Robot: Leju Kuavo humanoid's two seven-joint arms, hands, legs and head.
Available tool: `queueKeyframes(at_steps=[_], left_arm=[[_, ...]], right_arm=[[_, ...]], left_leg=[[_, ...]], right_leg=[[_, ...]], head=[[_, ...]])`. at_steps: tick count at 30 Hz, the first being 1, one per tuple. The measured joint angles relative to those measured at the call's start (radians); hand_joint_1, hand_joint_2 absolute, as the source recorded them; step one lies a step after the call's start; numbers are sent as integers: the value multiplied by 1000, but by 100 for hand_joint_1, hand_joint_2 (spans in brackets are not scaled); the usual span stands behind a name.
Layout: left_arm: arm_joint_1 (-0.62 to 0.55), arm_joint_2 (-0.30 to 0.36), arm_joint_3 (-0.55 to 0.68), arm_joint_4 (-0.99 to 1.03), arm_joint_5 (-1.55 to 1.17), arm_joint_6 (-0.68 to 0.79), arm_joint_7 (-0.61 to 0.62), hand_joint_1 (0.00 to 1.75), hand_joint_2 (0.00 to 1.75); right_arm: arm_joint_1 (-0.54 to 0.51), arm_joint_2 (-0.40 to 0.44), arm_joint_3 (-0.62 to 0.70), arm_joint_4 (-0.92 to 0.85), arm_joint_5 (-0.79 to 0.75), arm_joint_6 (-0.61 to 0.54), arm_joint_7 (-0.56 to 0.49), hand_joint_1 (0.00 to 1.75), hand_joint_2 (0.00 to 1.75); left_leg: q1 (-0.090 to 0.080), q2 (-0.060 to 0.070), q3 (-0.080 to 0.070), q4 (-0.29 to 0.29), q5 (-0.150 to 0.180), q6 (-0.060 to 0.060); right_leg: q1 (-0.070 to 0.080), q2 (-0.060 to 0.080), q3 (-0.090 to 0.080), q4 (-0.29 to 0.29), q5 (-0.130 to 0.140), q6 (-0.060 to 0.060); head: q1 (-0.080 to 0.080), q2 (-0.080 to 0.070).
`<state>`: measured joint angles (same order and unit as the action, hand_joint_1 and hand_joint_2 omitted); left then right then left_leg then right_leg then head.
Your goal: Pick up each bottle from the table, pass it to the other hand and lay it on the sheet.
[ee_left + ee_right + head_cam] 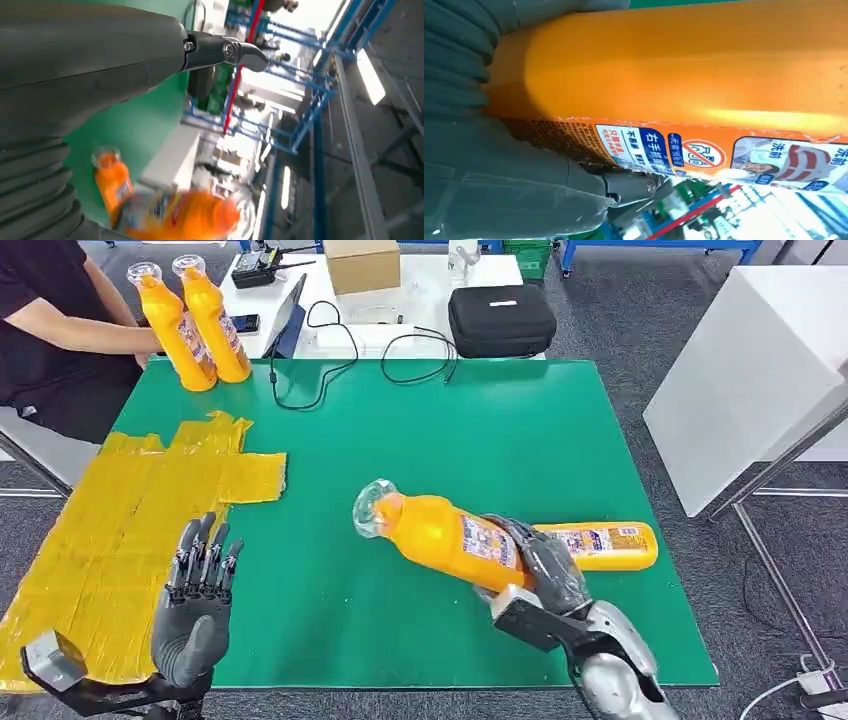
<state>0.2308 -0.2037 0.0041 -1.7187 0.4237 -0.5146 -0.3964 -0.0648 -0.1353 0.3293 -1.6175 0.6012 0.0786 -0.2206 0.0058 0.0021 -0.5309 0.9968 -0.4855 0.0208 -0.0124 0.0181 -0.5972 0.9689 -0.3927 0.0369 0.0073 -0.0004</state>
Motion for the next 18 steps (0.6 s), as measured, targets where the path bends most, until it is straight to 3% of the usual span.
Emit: queueKeyframes(at_steps=[9, 18], left_arm=[[-78, 1, -103, 65, 51, 3, 37, 0, 175], [-95, 1, -114, 88, 66, 6, 41, 0, 175]], right_arm=[[-245, 166, 135, 264, -15, -10, 68, 175, 175], [-301, 258, 222, 378, -15, -14, 76, 175, 175]], left_leg=[[0, -1, 1, 0, 2, 0], [1, -2, -1, 0, 2, 0]], right_leg=[[1, -2, 0, 1, 0, 0], [0, -2, -2, 1, 0, 0]], head=[[0, 0], [0, 0]])
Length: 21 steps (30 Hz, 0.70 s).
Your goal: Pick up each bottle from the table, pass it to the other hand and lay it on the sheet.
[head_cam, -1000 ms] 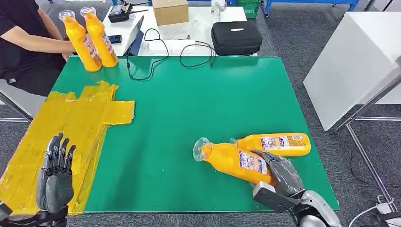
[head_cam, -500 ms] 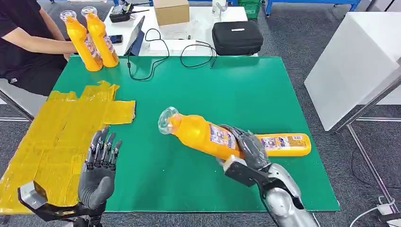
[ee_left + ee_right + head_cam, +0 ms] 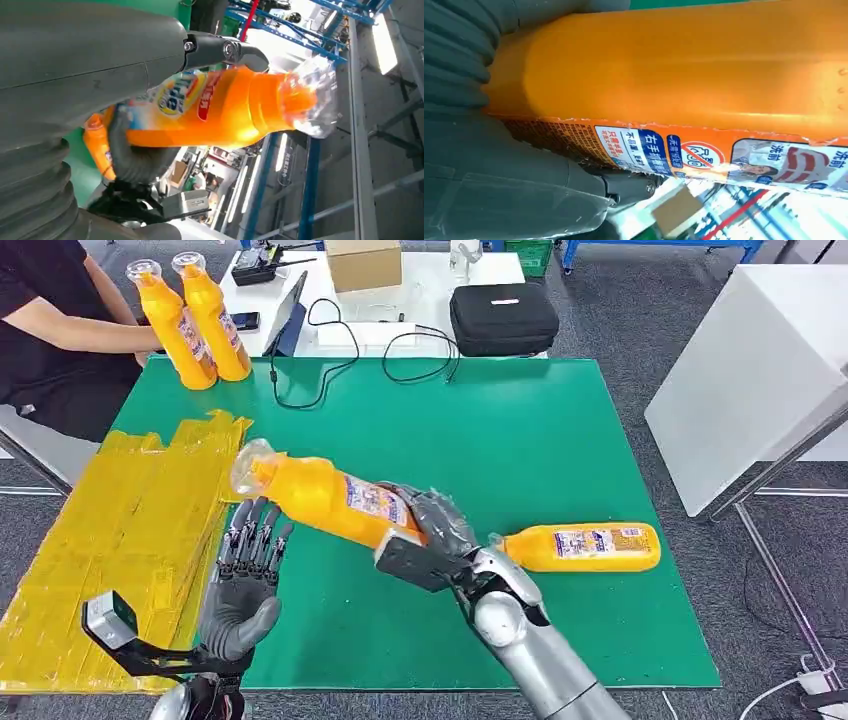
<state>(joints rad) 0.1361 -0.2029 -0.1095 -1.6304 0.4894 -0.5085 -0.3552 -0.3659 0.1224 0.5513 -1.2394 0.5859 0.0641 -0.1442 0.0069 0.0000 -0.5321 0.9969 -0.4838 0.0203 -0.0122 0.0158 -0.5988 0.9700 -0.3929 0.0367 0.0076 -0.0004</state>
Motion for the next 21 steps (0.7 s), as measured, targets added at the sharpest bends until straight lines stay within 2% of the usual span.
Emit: queueKeyframes(at_steps=[21], left_arm=[[56, -1, 92, -11, -1, 25, -18, 0, 175]], right_arm=[[-19, 167, 343, 209, -54, -19, -27, 175, 175]], left_leg=[[1, -2, 0, 0, 0, 0]], right_leg=[[1, -2, -1, 0, 0, -1]], head=[[0, 0]])
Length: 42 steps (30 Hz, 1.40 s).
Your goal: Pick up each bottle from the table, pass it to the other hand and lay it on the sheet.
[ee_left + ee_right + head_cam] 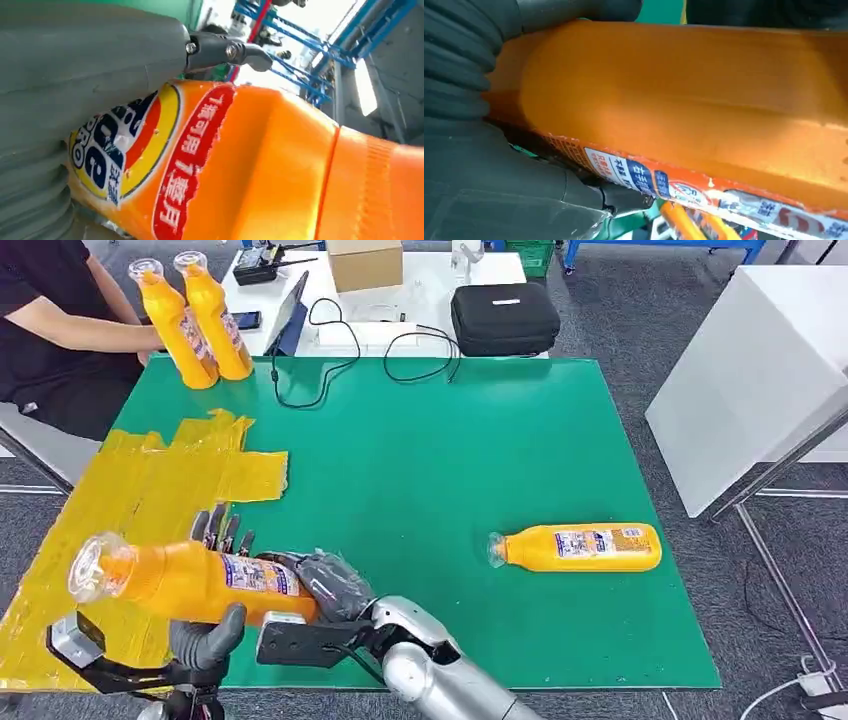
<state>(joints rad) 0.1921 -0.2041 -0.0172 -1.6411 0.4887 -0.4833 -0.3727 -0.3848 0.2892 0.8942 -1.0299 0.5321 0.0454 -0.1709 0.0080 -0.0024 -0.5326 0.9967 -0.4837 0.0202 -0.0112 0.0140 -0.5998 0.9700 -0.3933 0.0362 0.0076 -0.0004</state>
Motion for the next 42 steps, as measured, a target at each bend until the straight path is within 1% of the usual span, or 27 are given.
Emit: queueKeyframes(at_steps=[1, 6, 18, 19, 20, 22, 23, 27, 34, 39, 42], left_arm=[[7, 0, 7, -2, -6, 4, -2, 175, 175], [36, -1, 37, -11, -31, 16, -14, 175, 175], [39, -10, 56, -21, -47, 18, -21, 175, 175], [39, -11, 57, -21, -49, 18, -22, 175, 175], [39, -13, 57, -22, -53, 19, -24, 175, 175], [36, -14, 57, -25, -69, 27, -28, 175, 175], [32, -14, 58, -28, -84, 33, -32, 175, 175], [15, -16, 58, -43, -215, 101, -57, 175, 175], [-64, -16, 99, -59, -520, 317, -107, 175, 175], [-131, 13, 172, -32, -961, 643, -120, 175, 175], [-175, 47, 208, 42, -1288, 907, -106, 175, 175]], right_arm=[[-1, 8, 12, 17, -2, 0, 0, 175, 175], [-14, 30, 51, 79, -11, -16, -3, 175, 175], [-24, 44, 56, 114, -14, -22, -13, 175, 175], [-23, 44, 56, 115, -14, -24, -13, 113, 175], [-22, 44, 56, 116, -14, -29, -13, 0, 175], [-16, 44, 53, 116, -11, -46, -13, 0, 175], [-13, 43, 52, 116, -8, -55, -11, 0, 0], [6, 22, 33, 103, 17, -75, 5, 0, 0], [47, -40, -51, 3, 67, -67, 45, 0, 0], [76, -149, -144, -139, 93, -63, 49, 0, 0], [90, -233, -205, -227, 94, -47, 29, 0, 0]], left_leg=[[0, 0, 0, 0, 0, 0], [0, 0, 0, 0, 0, 0], [0, 0, 0, 0, 0, 0], [0, 0, 0, 0, 0, 0], [0, 0, 0, 0, 0, 0], [0, 0, 0, 0, 0, 0], [0, 0, 0, 0, 0, 0], [0, 0, 0, 0, 0, 0], [0, -1, 0, 0, 0, 0], [0, -1, 0, 1, 0, 0], [-1, -1, -1, 1, 0, 0]], right_leg=[[0, 0, 0, 0, 0, 0], [0, 0, -1, 0, 0, 0], [0, 0, -1, 0, 0, 0], [0, 0, -1, 0, 0, 0], [0, 0, -2, 0, 0, 0], [0, 0, -2, 0, 0, 0], [0, 0, -2, 0, 0, 0], [0, 0, -2, 0, 0, 0], [0, 0, -1, 0, 0, 0], [0, 0, -1, 0, 0, 0], [-1, 0, -1, 0, 0, 0]], head=[[0, 0], [0, 0], [0, 0], [0, 0], [0, 0], [1, 0], [0, 0], [1, 0], [0, 0], [1, 0], [0, 0]])
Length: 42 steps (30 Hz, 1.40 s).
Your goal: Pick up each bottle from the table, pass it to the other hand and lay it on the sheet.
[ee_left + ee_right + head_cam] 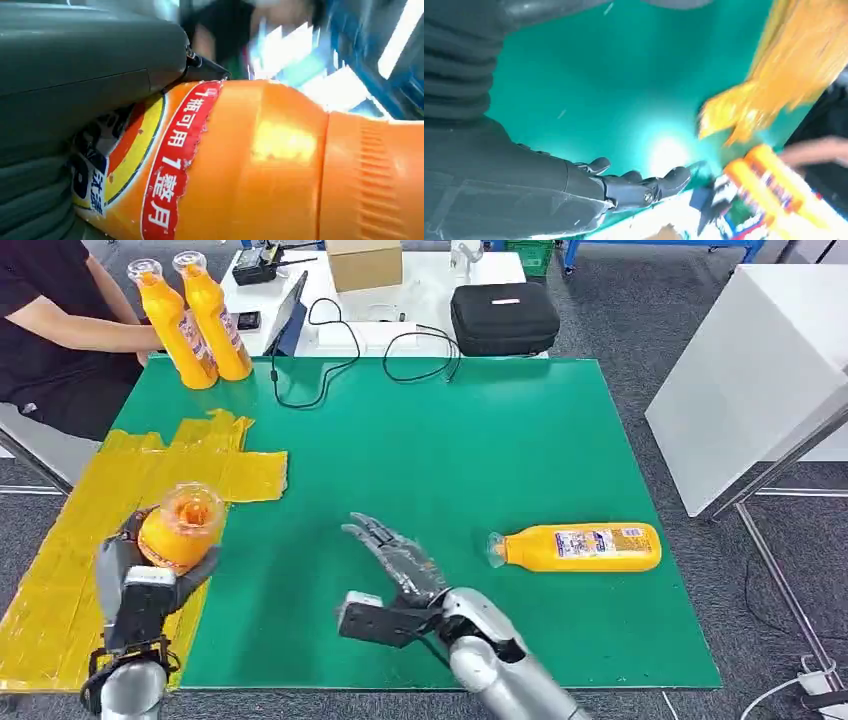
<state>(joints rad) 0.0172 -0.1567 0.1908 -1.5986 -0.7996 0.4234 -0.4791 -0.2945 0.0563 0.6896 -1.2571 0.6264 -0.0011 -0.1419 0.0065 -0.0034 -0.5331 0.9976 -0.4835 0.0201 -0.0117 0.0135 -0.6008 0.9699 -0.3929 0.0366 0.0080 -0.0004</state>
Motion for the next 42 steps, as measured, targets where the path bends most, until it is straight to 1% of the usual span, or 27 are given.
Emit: queueKeyframes(at_steps=[2, 3, 6, 10, 12, 15, 16, 17, 18, 19, 20, 22, 27, 35, 38, 40, 42], left_arm=[[-21, 31, 15, 72, -157, 137, 14, 175, 175], [-25, 42, 22, 100, -174, 169, 14, 175, 175], [-42, 61, 28, 167, -200, 204, 28, 175, 175], [-62, 91, 37, 261, -473, 264, 131, 175, 175], [-76, 112, 52, 332, -570, 269, 162, 175, 175], [-92, 145, 53, 428, -599, 270, 190, 175, 175], [-100, 155, 53, 461, -601, 270, 190, 175, 175], [-106, 163, 53, 499, -601, 270, 190, 21, 175], [-108, 170, 53, 524, -602, 271, 190, 0, 175], [-108, 175, 53, 545, -602, 271, 190, 0, 175], [-112, 176, 53, 561, -603, 274, 189, 0, 0], [-129, 182, 53, 598, -605, 279, 185, 0, 0], [-182, 205, 50, 709, -599, 286, 170, 0, 0], [-229, 228, 49, 805, -521, 287, 109, 0, 0], [-234, 232, 47, 820, -447, 277, 59, 0, 0], [-240, 232, 45, 819, -339, 238, -9, 0, 0], [-242, 232, 39, 814, -282, 194, -39, 0, 0]], right_arm=[[4, -59, -37, -52, -15, 13, -17, 0, 0], [5, -82, -55, -69, -21, 15, -22, 0, 0], [12, -129, -89, -115, -25, 22, -27, 0, 0], [31, -195, -114, -166, -38, 22, -32, 0, 0], [45, -248, -139, -199, -57, 27, -49, 0, 0], [72, -324, -186, -241, -86, 47, -70, 0, 0], [84, -357, -203, -259, -100, 48, -69, 0, 175], [94, -387, -219, -280, -111, 49, -68, 0, 175], [99, -413, -232, -295, -118, 50, -67, 0, 175], [106, -436, -244, -308, -123, 51, -67, 0, 175], [111, -454, -254, -318, -124, 53, -66, 0, 175], [122, -482, -267, -336, -121, 61, -59, 0, 175], [168, -561, -337, -370, -118, 88, -42, 0, 175], [235, -730, -481, -425, -156, 190, -23, 0, 175], [234, -768, -521, -427, -141, 225, 0, 0, 175], [214, -786, -524, -413, -101, 243, 10, 0, 175], [187, -790, -523, -386, -79, 245, 11, 0, 175]], left_leg=[[-2, 0, 0, 0, 0, 0], [-2, 0, 0, 0, 0, 0], [-2, 1, 0, 0, 0, 0], [-2, 0, -1, 0, 0, 0], [-2, 0, -1, 0, 0, 0], [-2, 0, 0, 0, 0, 1], [-2, 0, -1, 0, 0, 1], [-2, 0, -1, 0, 0, 1], [-2, 0, -1, 0, 0, 1], [-2, 0, -1, 0, 0, 1], [-2, 0, -1, 0, 0, 1], [-3, 0, -1, 0, 0, 1], [-4, -5, 0, 0, 0, 1], [-4, -5, 2, 0, 2, 4], [-5, -5, 2, 0, 2, 4], [-5, -5, 2, 0, 3, 5], [-5, -5, 3, 0, 3, 5]], right_leg=[[-1, -1, 0, 0, 0, 0], [-1, -1, 0, 0, 0, 0], [-1, 0, 0, 0, 0, 0], [-1, -1, 0, 0, 0, 0], [-1, -1, 0, 0, 0, 0], [-1, -1, 0, 0, 0, 0], [-2, -1, 0, 0, 0, 0], [-2, -1, 0, 0, 0, 0], [-2, -1, 0, 0, 0, 0], [-2, -1, 0, 0, 0, 0], [-2, -1, 0, 0, 0, 0], [-2, -1, 0, 0, 0, 0], [-3, -7, 3, -1, 0, 0], [-5, -8, 7, -1, 0, 1], [-5, -8, 7, 0, 0, 1], [-5, -8, 7, 0, 0, 1], [-5, -8, 7, 0, 0, 1]], head=[[0, 0], [0, 0], [0, 0], [0, 0], [0, 0], [0, 0], [0, 0], [0, 0], [0, 0], [0, 0], [0, 0], [0, 0], [0, 0], [-1, 0], [-1, 0], [-1, 0], [0, 0]])
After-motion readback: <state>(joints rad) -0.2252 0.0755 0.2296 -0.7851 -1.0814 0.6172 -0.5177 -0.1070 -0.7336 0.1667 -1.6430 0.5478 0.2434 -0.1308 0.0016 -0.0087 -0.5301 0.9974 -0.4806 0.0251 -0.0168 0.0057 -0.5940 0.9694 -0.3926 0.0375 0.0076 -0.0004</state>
